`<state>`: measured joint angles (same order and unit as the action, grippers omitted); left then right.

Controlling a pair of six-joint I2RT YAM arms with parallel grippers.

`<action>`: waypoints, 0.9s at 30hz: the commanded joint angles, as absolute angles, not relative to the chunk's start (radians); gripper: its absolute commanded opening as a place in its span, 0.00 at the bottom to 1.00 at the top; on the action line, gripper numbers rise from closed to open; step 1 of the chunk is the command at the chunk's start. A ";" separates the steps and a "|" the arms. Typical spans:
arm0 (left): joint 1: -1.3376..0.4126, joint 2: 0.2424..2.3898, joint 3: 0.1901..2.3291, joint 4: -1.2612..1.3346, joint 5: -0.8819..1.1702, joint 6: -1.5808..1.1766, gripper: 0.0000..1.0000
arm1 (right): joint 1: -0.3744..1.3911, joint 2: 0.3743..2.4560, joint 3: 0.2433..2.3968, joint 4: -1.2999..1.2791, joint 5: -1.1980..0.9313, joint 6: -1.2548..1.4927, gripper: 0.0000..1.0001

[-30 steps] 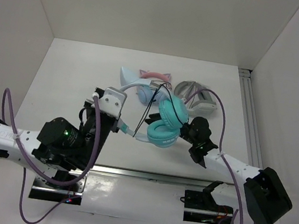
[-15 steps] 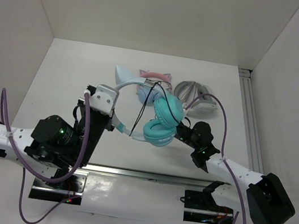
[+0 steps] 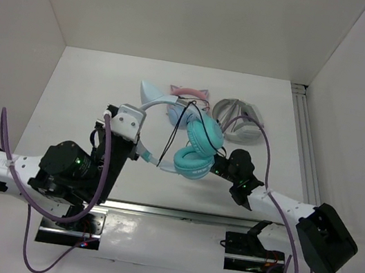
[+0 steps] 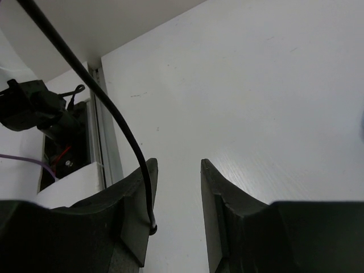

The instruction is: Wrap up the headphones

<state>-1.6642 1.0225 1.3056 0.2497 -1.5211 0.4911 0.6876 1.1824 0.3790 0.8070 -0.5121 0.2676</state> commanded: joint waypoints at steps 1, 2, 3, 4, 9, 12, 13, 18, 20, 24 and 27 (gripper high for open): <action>-1.667 0.983 1.377 0.267 -1.589 0.402 0.00 | 0.693 1.175 0.362 0.842 -0.515 0.250 0.44; -1.667 0.983 1.388 0.235 -1.589 0.379 0.00 | 0.702 1.175 0.353 0.842 -0.526 0.250 0.44; -1.667 0.974 1.388 0.224 -1.589 0.379 0.00 | 0.703 1.175 0.342 0.842 -0.526 0.250 0.44; -1.667 0.974 1.388 0.224 -1.589 0.368 0.00 | 0.713 1.175 0.342 0.853 -0.526 0.259 0.44; -1.667 0.974 1.397 0.215 -1.589 0.368 0.00 | 0.713 1.193 0.307 0.900 -0.537 0.293 0.44; -1.667 0.974 1.397 0.206 -1.589 0.368 0.00 | 0.723 1.203 0.307 0.913 -0.537 0.293 0.39; -1.667 0.974 1.397 0.206 -1.589 0.368 0.00 | 0.723 1.212 0.307 0.913 -0.546 0.293 0.39; -1.667 0.965 1.388 0.186 -1.589 0.347 0.00 | 0.741 1.223 0.307 0.913 -0.555 0.293 0.41; -1.667 0.965 1.378 0.186 -1.589 0.347 0.00 | 0.750 1.212 0.296 0.923 -0.522 0.293 0.32; -1.667 0.956 1.378 0.186 -1.589 0.347 0.00 | 0.750 1.190 0.287 0.902 -0.486 0.293 0.19; -1.667 0.956 1.378 0.204 -1.589 0.356 0.00 | 0.750 1.181 0.287 0.881 -0.474 0.273 0.36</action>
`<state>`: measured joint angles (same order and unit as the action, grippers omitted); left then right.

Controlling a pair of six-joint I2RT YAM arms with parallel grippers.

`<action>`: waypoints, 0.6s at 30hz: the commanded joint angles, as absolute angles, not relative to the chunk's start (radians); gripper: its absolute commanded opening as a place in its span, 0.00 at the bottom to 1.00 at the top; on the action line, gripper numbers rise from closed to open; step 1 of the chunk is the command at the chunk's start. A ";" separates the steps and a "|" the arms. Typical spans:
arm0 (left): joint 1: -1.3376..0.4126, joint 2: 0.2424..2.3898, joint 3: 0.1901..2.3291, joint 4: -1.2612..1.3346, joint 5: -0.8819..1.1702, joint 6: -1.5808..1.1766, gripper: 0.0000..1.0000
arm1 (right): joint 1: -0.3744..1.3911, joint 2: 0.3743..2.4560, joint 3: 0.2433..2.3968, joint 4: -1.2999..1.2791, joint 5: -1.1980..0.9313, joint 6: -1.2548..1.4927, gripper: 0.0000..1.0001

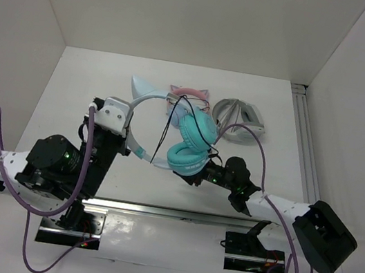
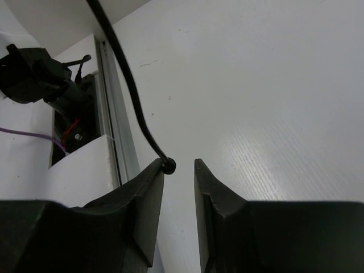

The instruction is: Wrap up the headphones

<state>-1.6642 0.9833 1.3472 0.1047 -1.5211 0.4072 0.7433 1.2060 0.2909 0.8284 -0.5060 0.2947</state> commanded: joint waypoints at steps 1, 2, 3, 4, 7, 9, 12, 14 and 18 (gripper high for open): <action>-1.667 0.956 1.368 0.204 -1.589 0.356 0.00 | 0.750 1.172 0.287 0.870 -0.465 0.273 0.36; -1.667 0.956 1.368 0.213 -1.589 0.365 0.00 | 0.750 1.172 0.287 0.870 -0.465 0.273 0.37; -1.667 0.956 1.359 0.222 -1.589 0.365 0.00 | 0.750 1.172 0.287 0.870 -0.465 0.273 0.37; -1.667 0.956 1.359 0.222 -1.589 0.365 0.00 | 0.750 1.172 0.287 0.879 -0.465 0.273 0.37; -1.667 0.956 1.348 0.242 -1.589 0.386 0.00 | 0.750 1.161 0.287 0.890 -0.456 0.273 0.24; -1.667 0.947 1.348 0.253 -1.589 0.387 0.00 | 0.750 1.161 0.296 0.890 -0.445 0.273 0.23; -1.667 0.946 1.339 0.262 -1.589 0.387 0.00 | 0.750 1.152 0.296 0.890 -0.436 0.284 0.15; -1.667 0.946 1.339 0.262 -1.589 0.387 0.00 | 0.750 1.141 0.287 0.902 -0.436 0.284 0.15; -1.667 0.946 1.330 0.272 -1.589 0.397 0.00 | 0.750 1.141 0.287 0.902 -0.445 0.284 0.35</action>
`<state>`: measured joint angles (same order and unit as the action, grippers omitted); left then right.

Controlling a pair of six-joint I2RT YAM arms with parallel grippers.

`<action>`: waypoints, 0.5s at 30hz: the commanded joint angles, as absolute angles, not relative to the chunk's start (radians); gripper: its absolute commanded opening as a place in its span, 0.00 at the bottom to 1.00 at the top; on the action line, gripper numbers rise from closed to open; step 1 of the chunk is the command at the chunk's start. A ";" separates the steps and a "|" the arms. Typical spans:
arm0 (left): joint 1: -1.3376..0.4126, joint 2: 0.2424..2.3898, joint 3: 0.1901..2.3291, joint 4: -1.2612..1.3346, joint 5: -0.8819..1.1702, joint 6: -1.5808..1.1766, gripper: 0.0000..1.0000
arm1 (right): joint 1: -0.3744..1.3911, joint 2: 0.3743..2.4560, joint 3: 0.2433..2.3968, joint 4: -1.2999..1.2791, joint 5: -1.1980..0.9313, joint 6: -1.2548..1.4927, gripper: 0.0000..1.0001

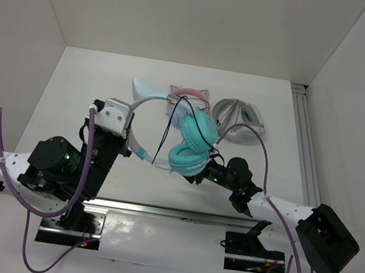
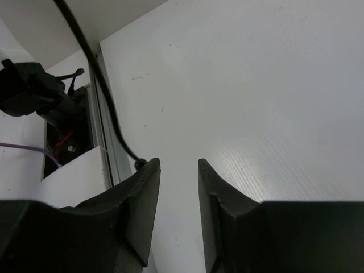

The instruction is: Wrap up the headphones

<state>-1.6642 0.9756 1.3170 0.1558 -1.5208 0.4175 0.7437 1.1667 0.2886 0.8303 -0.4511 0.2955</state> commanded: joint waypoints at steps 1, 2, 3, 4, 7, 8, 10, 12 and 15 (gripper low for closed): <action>-1.667 0.946 1.330 0.272 -1.589 0.397 0.00 | 0.750 1.141 0.287 0.902 -0.445 0.284 0.42; -1.667 0.946 1.330 0.272 -1.589 0.397 0.00 | 0.750 1.141 0.287 0.891 -0.454 0.284 0.47; -1.667 0.946 1.330 0.272 -1.589 0.397 0.00 | 0.750 1.141 0.287 0.891 -0.463 0.284 0.49; -1.667 0.946 1.330 0.272 -1.589 0.397 0.00 | 0.750 1.141 0.287 0.891 -0.463 0.284 0.52; -1.667 0.946 1.330 0.272 -1.589 0.397 0.00 | 0.759 1.141 0.287 0.891 -0.498 0.284 0.53; -1.667 0.946 1.330 0.272 -1.589 0.397 0.00 | 0.768 1.132 0.296 0.891 -0.499 0.284 0.53; -1.667 0.946 1.330 0.272 -1.589 0.397 0.00 | 0.769 1.118 0.285 0.903 -0.499 0.294 0.53; -1.667 0.946 1.330 0.272 -1.589 0.397 0.00 | 0.769 1.085 0.270 0.929 -0.448 0.304 0.53; -1.667 0.946 1.330 0.272 -1.589 0.397 0.00 | 0.778 1.023 0.223 0.959 -0.282 0.345 0.53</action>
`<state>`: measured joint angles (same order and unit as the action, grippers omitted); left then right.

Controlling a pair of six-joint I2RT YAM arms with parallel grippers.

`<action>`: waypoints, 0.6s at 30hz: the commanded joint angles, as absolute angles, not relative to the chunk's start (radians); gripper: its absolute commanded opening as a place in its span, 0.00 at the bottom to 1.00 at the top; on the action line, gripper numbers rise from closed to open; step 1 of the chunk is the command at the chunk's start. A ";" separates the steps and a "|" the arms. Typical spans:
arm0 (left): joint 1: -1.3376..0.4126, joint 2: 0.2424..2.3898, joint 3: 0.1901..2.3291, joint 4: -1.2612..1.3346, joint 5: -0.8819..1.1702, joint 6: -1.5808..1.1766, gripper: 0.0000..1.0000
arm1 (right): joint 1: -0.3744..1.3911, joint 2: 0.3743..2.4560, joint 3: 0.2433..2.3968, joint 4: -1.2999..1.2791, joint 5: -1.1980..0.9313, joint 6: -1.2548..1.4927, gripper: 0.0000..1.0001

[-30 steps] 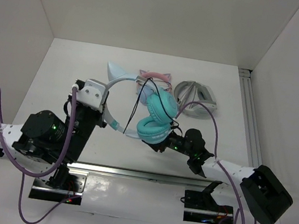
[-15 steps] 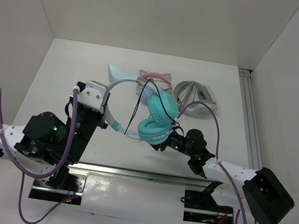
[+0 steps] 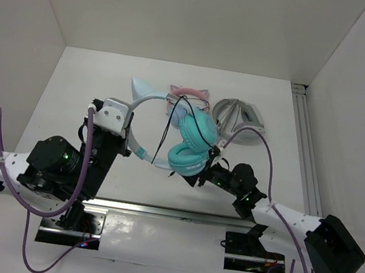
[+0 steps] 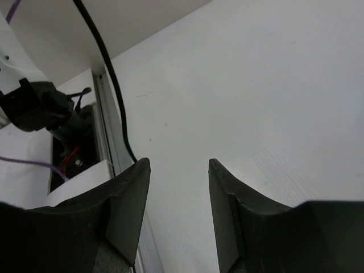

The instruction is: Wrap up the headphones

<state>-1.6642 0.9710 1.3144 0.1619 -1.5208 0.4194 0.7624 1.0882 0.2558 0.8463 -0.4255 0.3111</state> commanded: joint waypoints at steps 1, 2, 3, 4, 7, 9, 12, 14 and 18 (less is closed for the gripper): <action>-1.667 0.946 1.330 0.272 -1.589 0.397 0.00 | 0.778 0.973 0.198 0.959 -0.234 0.345 0.53; -1.667 0.946 1.330 0.272 -1.589 0.397 0.00 | 0.778 0.948 0.198 0.950 -0.198 0.345 0.53; -1.667 0.946 1.330 0.272 -1.589 0.397 0.00 | 0.778 0.924 0.187 0.936 -0.178 0.345 0.53; -1.667 0.946 1.330 0.272 -1.589 0.397 0.00 | 0.778 0.892 0.187 0.919 -0.205 0.330 0.53; -1.667 0.946 1.339 0.262 -1.589 0.387 0.00 | 0.778 0.882 0.215 0.844 -0.299 0.299 0.54; -1.667 0.946 1.348 0.242 -1.589 0.376 0.00 | 0.778 0.882 0.233 0.844 -0.339 0.299 0.54; -1.667 0.957 1.348 0.242 -1.589 0.376 0.00 | 0.778 0.911 0.258 0.834 -0.373 0.299 0.56; -1.667 0.968 1.348 0.255 -1.589 0.385 0.00 | 0.787 0.925 0.258 0.834 -0.332 0.290 0.56; -1.667 0.968 1.348 0.278 -1.589 0.406 0.00 | 0.787 0.945 0.258 0.844 -0.259 0.269 0.56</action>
